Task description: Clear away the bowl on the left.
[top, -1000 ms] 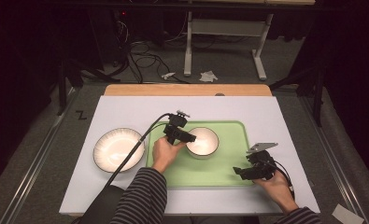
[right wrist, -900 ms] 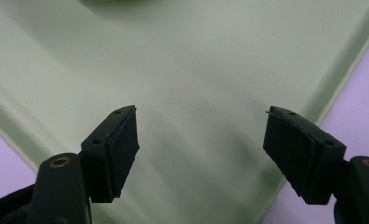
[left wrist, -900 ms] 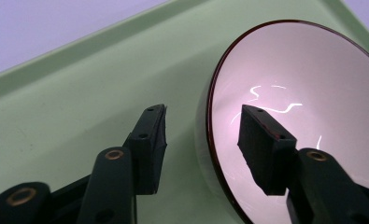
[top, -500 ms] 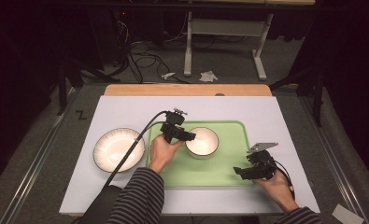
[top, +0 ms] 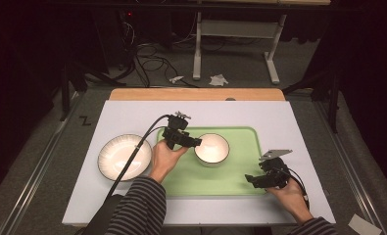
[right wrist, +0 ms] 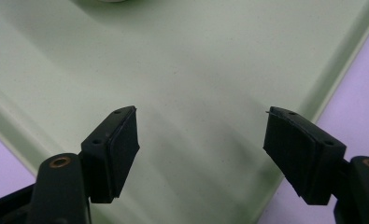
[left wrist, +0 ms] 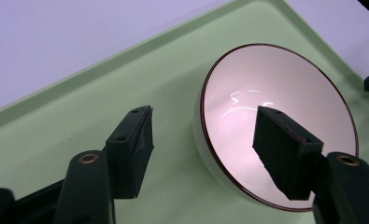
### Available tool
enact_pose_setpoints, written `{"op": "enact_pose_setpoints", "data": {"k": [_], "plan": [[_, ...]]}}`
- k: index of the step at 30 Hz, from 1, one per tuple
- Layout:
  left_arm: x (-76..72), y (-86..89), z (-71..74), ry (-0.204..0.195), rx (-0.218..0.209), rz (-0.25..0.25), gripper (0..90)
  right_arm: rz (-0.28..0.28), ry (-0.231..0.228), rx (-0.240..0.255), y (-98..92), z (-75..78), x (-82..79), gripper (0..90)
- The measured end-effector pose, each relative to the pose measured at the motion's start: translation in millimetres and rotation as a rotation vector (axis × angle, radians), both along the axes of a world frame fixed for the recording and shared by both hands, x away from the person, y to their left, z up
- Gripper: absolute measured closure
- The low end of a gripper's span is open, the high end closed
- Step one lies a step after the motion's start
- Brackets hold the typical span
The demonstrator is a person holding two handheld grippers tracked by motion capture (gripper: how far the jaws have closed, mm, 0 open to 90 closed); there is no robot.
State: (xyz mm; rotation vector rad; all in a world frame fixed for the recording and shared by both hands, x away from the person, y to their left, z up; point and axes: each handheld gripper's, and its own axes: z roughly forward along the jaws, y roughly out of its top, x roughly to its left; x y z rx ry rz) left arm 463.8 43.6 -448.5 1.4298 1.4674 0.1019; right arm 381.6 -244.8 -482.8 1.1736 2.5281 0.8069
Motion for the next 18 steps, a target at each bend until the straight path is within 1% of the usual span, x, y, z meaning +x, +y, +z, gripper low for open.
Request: {"op": "enact_pose_setpoints", "data": {"k": [2,6,9,10,12,15,18], "plan": [[-2.1,2.8,3.2,-0.004,-0.014,0.000,37.5,0.000,0.000,0.000,0.5,0.0,-0.2,27.7],[-3.8,7.4,5.0,-0.007,-0.015,-0.005,37.9,0.003,0.002,-0.002,-0.1,-0.3,0.1,27.7],[-5.0,12.1,5.9,-0.009,-0.027,0.003,37.4,-0.001,0.003,0.003,0.2,-0.2,0.0,27.7],[-5.5,13.3,6.4,-0.008,-0.037,0.008,37.4,-0.001,0.002,0.002,0.3,-0.2,0.0,27.7],[-7.2,17.8,7.1,-0.005,-0.039,0.009,37.0,0.008,0.000,-0.008,0.7,-0.3,-0.2,27.7],[-8.3,20.6,8.0,-0.009,-0.038,0.013,37.2,0.008,-0.001,-0.007,0.8,-0.3,-0.2,27.7],[-9.2,25.1,10.3,-0.014,-0.042,0.020,37.3,0.006,0.009,-0.010,0.7,-0.5,-0.3,27.6]]}}
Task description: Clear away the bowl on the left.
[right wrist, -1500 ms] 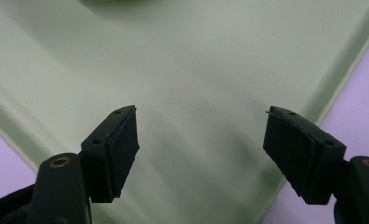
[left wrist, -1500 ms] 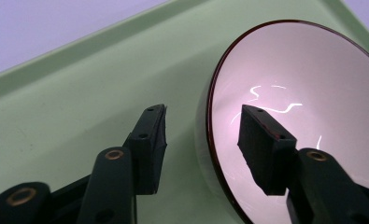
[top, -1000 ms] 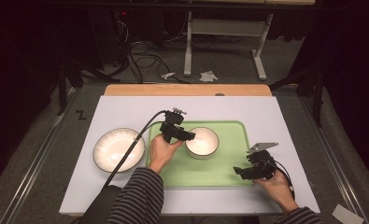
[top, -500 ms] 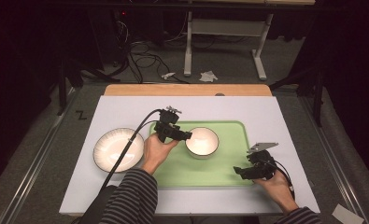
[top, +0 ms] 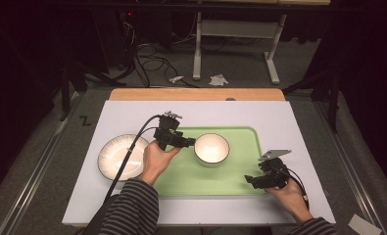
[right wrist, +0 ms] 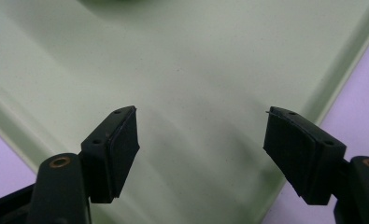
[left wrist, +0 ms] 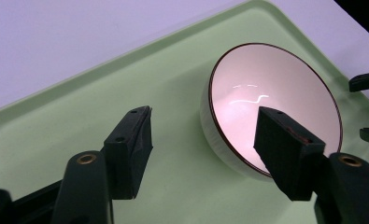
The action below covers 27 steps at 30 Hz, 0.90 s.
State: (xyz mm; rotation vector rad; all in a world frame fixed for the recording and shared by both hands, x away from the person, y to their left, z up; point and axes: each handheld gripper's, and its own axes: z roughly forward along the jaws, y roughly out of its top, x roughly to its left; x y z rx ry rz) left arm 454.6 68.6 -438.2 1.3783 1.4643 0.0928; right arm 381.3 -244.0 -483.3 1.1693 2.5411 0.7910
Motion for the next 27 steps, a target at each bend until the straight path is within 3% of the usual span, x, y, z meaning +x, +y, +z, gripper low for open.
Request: {"op": "enact_pose_setpoints", "data": {"k": [6,12,15,27], "plan": [[-3.5,8.7,3.0,-0.005,-0.009,0.015,37.3,-0.001,-0.006,-0.004,0.5,0.3,-0.3,27.7],[-6.9,16.7,6.8,-0.008,0.016,0.036,36.8,0.000,0.000,-0.002,0.4,-0.1,-0.3,27.6],[-8.3,20.6,8.6,-0.005,0.004,0.044,36.7,-0.002,-0.003,-0.001,0.1,0.2,-0.1,27.6],[-17.9,36.5,15.0,-0.019,0.023,0.071,36.7,-0.003,-0.005,-0.002,0.7,0.0,-0.6,27.6]]}}
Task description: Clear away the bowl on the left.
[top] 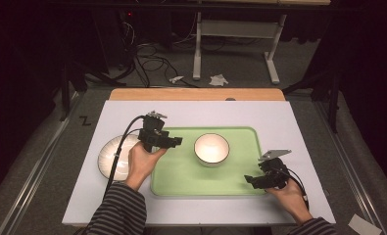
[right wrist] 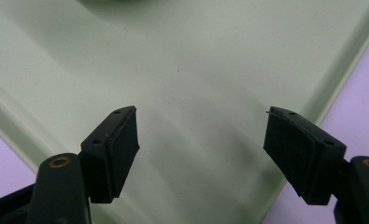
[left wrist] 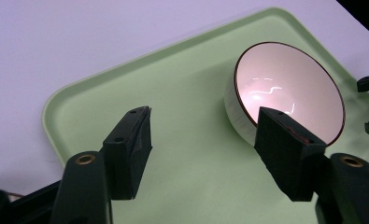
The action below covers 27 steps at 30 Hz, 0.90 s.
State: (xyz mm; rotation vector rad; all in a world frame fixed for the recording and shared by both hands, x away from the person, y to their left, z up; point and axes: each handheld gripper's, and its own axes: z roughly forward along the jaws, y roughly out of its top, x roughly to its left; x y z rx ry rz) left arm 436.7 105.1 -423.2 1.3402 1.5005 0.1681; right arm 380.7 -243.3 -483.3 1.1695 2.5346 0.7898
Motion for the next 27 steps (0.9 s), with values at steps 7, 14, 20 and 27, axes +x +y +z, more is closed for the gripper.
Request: {"op": "enact_pose_setpoints", "data": {"k": [7,14,20,27], "plan": [[-1.7,11.4,2.3,-0.002,0.006,0.018,36.8,0.003,0.005,-0.001,0.4,-0.2,-0.1,27.7],[-7.6,21.5,0.0,0.007,0.003,0.033,36.6,0.004,0.001,0.002,0.9,0.1,-0.5,27.7],[-12.6,26.2,-2.1,0.013,0.013,0.031,36.6,0.001,-0.002,-0.001,-0.1,0.2,0.0,27.7],[-24.4,31.4,-4.3,-0.019,0.029,0.040,36.6,0.003,0.000,0.001,1.1,0.1,-0.3,27.7]]}}
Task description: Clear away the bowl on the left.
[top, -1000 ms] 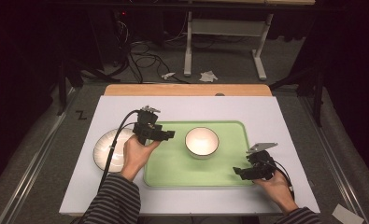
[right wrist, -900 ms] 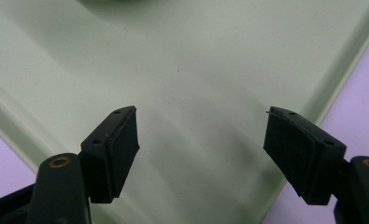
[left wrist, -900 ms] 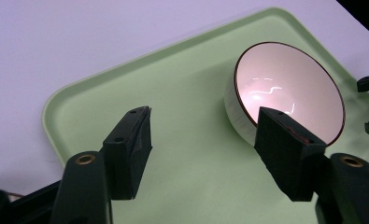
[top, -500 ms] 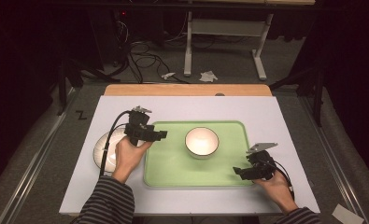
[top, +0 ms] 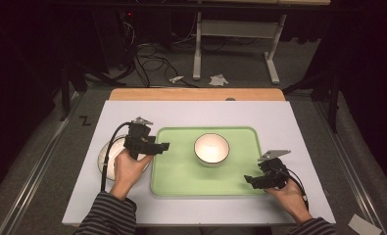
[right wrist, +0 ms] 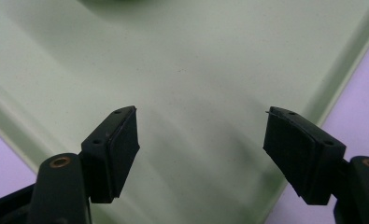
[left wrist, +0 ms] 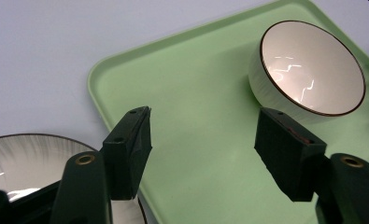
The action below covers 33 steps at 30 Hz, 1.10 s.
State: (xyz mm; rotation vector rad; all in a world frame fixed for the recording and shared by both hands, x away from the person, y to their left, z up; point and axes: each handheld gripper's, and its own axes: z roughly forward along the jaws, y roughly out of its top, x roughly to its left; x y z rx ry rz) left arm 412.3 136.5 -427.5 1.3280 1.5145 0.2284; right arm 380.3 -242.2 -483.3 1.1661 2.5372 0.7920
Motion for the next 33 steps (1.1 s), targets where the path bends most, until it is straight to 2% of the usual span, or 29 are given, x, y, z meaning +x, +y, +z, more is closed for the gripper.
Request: {"op": "enact_pose_setpoints", "data": {"k": [13,21,25,33], "plan": [[-9.3,0.0,-7.8,0.008,-0.019,-0.003,35.5,0.001,0.002,-0.005,0.1,-0.6,0.2,27.8],[-13.4,-5.8,-16.8,0.027,-0.020,-0.019,35.3,0.000,0.001,0.000,0.0,-0.4,0.2,27.8],[-13.8,-11.2,-21.9,0.029,0.006,-0.034,35.6,-0.001,0.003,-0.001,-0.2,-1.0,0.3,27.8],[-19.4,-18.5,-25.6,0.028,0.013,-0.056,35.6,-0.007,0.000,-0.005,0.5,-0.7,-0.8,27.8]]}}
